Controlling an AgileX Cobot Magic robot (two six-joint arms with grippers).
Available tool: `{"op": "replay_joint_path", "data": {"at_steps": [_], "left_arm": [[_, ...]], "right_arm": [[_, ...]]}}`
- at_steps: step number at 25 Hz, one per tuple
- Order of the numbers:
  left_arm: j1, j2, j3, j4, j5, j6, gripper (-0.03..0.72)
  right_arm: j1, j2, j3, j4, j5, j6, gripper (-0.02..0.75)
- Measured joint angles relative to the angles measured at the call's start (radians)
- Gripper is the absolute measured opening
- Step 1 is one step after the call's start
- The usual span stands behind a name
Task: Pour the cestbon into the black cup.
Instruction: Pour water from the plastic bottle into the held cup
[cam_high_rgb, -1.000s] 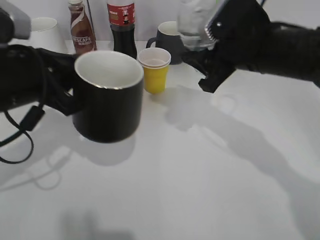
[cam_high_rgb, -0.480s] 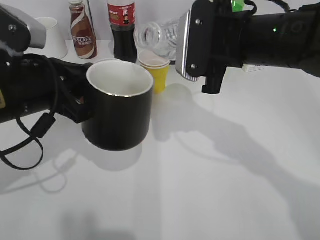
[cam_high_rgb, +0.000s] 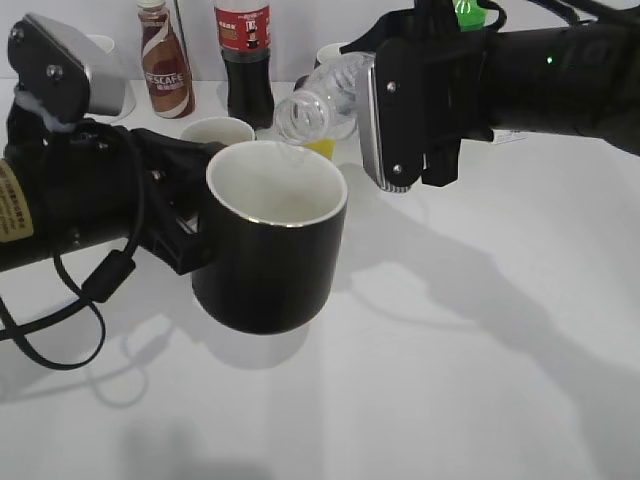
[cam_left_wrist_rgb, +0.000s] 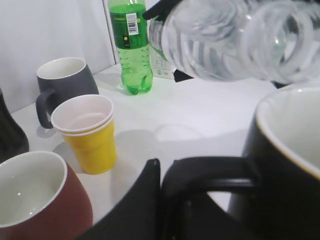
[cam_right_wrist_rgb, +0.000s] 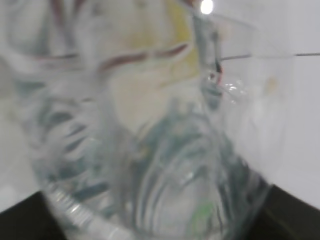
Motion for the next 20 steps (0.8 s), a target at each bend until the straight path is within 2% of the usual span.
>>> {"op": "replay_joint_path", "data": {"at_steps": [8, 14, 20], "left_arm": [[0.000, 0.001, 0.000, -0.001, 0.001, 0.000, 0.033], [0.000, 0.001, 0.000, -0.001, 0.000, 0.000, 0.033], [0.000, 0.001, 0.000, -0.001, 0.000, 0.000, 0.033]], "right_arm": [[0.000, 0.000, 0.000, 0.170, -0.006, -0.288, 0.457], [0.000, 0.000, 0.000, 0.391, -0.075, -0.540, 0.457], [0.000, 0.000, 0.000, 0.439, -0.123, -0.619, 0.457]]}}
